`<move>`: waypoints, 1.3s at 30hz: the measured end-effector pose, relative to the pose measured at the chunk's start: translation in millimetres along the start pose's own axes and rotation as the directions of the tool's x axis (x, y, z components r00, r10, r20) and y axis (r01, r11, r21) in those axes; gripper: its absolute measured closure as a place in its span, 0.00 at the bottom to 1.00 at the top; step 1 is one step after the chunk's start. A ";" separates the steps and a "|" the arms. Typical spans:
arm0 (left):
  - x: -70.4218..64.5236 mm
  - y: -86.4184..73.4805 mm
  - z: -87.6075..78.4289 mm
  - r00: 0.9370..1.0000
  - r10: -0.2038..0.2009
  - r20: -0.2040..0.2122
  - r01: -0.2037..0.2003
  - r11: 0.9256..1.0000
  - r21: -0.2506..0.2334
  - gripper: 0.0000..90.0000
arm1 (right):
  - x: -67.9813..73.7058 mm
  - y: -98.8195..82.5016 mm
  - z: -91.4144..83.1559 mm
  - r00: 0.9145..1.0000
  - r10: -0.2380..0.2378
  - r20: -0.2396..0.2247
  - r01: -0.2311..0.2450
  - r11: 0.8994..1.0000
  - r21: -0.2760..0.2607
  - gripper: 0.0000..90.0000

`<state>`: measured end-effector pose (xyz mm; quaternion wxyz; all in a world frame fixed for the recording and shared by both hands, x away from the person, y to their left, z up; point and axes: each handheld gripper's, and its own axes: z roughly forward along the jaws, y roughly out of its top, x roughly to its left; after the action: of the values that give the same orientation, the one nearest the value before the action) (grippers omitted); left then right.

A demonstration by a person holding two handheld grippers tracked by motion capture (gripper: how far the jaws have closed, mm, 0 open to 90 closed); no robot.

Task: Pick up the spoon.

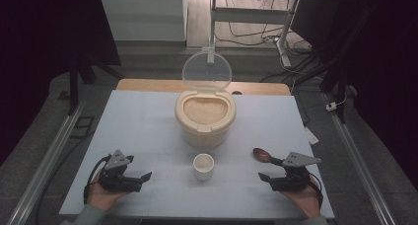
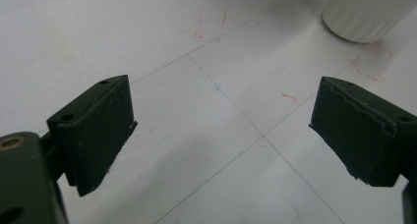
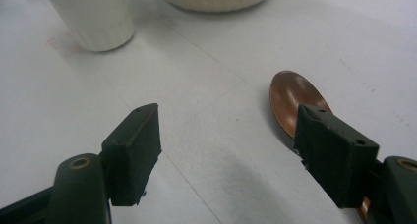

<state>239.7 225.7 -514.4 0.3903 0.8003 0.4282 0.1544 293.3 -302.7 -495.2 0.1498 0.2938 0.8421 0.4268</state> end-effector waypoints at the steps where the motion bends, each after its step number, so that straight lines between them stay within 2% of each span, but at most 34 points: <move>1: 0.1 0.1 0.1 1.000 0.003 0.001 -0.003 1.000 0.000 0.10 | 0.0 0.0 0.0 1.000 0.000 0.000 0.000 1.000 0.000 0.29; 5: 0.6 1.2 -0.4 1.000 0.013 -0.006 -0.013 1.000 -0.014 0.11 | -1.1 0.5 -0.9 1.000 0.015 -0.009 -0.015 1.000 -0.016 0.29; 9: 2.0 2.4 1.4 1.000 0.014 -0.010 -0.014 1.000 -0.009 0.11 | 1.3 2.1 -1.4 1.000 0.007 -0.013 -0.007 1.000 -0.015 0.31; 18: 2.0 3.7 0.7 1.000 0.016 -0.007 -0.016 1.000 -0.009 0.11 | 2.0 7.3 -3.2 1.000 0.002 -0.008 -0.002 1.000 0.017 0.32; 26: 3.4 5.6 3.3 1.000 0.019 0.000 -0.019 1.000 0.003 0.12 | -4.9 28.3 -19.7 1.000 0.001 0.022 -0.002 0.999 0.045 0.33; 30: 4.6 6.1 4.0 1.000 0.018 0.003 -0.018 1.000 0.003 0.12 | -11.7 41.1 -28.7 0.999 0.017 0.036 -0.020 0.997 0.080 0.33; 33: 4.9 6.2 4.8 1.000 0.019 0.006 -0.019 1.000 0.006 0.12 | -17.2 50.8 -33.7 0.999 0.038 0.020 -0.041 0.989 0.140 0.33; 35: 4.6 6.5 5.4 1.000 0.020 0.006 -0.020 1.000 0.009 0.12 | -18.8 57.3 -35.8 0.999 0.022 0.042 -0.029 0.984 0.175 0.34; 39: 4.1 6.9 6.3 1.000 0.022 0.001 -0.022 1.000 0.013 0.12 | -23.2 66.2 -35.3 0.999 -0.004 0.052 -0.008 0.972 0.233 0.34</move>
<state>249.6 223.6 -513.7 0.3834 0.8075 0.4203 0.1557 318.0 -308.8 -420.8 0.1356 0.3212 0.8819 0.3173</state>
